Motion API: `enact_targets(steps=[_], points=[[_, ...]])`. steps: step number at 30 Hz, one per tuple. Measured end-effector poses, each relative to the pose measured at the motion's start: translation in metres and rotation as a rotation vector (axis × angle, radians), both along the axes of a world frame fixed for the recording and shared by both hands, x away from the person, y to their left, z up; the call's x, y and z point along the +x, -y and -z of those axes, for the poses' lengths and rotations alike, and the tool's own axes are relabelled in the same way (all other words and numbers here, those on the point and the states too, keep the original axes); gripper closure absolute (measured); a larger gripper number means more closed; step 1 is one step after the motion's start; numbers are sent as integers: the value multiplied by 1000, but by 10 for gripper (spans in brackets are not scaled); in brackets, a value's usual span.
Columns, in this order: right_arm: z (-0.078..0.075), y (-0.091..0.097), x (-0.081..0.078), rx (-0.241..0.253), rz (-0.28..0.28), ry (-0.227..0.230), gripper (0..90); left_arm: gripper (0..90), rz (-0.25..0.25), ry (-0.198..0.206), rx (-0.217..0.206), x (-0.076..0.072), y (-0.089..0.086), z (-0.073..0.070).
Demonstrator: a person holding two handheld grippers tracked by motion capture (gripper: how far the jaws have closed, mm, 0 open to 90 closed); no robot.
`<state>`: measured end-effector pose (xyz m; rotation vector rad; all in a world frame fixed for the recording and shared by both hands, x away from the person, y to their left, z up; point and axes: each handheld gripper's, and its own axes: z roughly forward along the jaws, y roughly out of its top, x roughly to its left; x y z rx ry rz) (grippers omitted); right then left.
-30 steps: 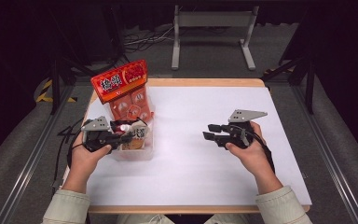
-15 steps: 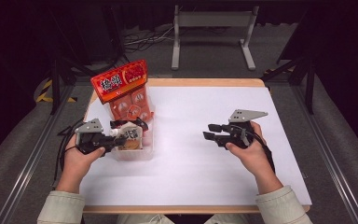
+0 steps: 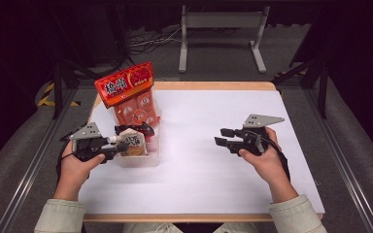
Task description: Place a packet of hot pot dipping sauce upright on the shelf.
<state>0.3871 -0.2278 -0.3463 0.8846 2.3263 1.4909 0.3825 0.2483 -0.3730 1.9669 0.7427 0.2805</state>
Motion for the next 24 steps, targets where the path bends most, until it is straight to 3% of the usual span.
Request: enact_targets(steps=[2,4,7,9,10,12,20,24], points=[[0,1,-1,1,3,2,537,503,-12,18,-2,-4,-2,-4],[-2,4,-2,7,12,25,499,363,-39,47,0,-10,-6,-9],[-3,10,-5,17,26,51,463,187,-73,48,-39,-20,-15,-15],[-2,14,-7,18,46,60,431,82,-95,34,-19,-24,-18,-15],[-1,16,-8,20,54,62,422,62,-109,23,6,-27,-20,-14],[2,20,-9,16,70,70,412,48,-148,42,38,-32,-26,-12],[5,40,-18,20,135,104,386,34,-195,19,24,-40,-33,2],[11,54,-24,20,170,108,380,37,-238,-16,29,-39,-32,15]])
